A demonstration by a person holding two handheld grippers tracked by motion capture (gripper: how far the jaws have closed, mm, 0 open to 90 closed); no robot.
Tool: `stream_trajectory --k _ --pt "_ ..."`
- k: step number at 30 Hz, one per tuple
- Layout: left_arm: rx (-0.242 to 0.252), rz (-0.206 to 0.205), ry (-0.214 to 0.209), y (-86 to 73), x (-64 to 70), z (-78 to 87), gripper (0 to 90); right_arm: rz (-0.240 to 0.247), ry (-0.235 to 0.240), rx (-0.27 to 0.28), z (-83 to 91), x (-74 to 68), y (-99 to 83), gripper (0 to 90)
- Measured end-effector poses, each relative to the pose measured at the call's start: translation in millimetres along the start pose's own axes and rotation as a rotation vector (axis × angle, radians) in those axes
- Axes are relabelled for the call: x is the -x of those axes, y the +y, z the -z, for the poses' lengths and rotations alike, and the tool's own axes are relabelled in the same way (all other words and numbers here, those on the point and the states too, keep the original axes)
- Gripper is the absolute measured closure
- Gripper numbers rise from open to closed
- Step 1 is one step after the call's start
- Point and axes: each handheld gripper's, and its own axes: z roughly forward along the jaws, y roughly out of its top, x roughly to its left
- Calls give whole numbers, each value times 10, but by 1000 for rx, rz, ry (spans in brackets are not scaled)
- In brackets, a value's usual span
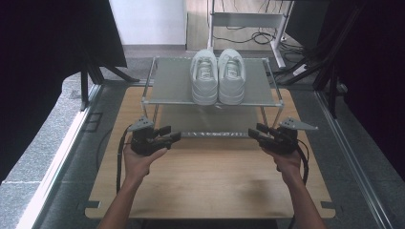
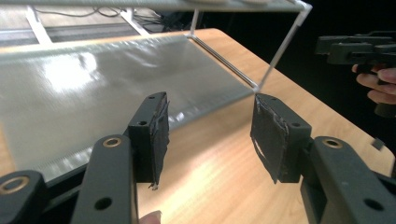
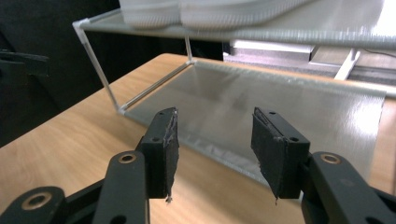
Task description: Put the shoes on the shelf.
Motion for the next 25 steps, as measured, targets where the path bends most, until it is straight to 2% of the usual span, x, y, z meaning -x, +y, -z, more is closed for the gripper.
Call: stream_trajectory --k 4,7,9,13,15,20,25 --pt "-32 0 -13 -158 0 3 457 -5 5 -24 35 -2 -188 505" --pt "-44 28 -12 -285 -39 -2 453 -7 6 -51 27 10 -324 505" --pt "-58 48 -8 -374 -77 -13 452 -27 7 -68 12 26 -424 506" --pt "-86 65 2 -470 -106 -38 452 -52 5 -114 -35 51 -585 519" --pt "-91 72 -3 -494 -110 -52 452 -51 -6 -121 -41 57 -612 519" --pt "-97 63 0 -500 -106 -69 447 -43 -24 -84 17 59 -586 510" --pt "-89 64 12 -504 -124 -45 435 -13 -61 -111 29 95 -652 497"
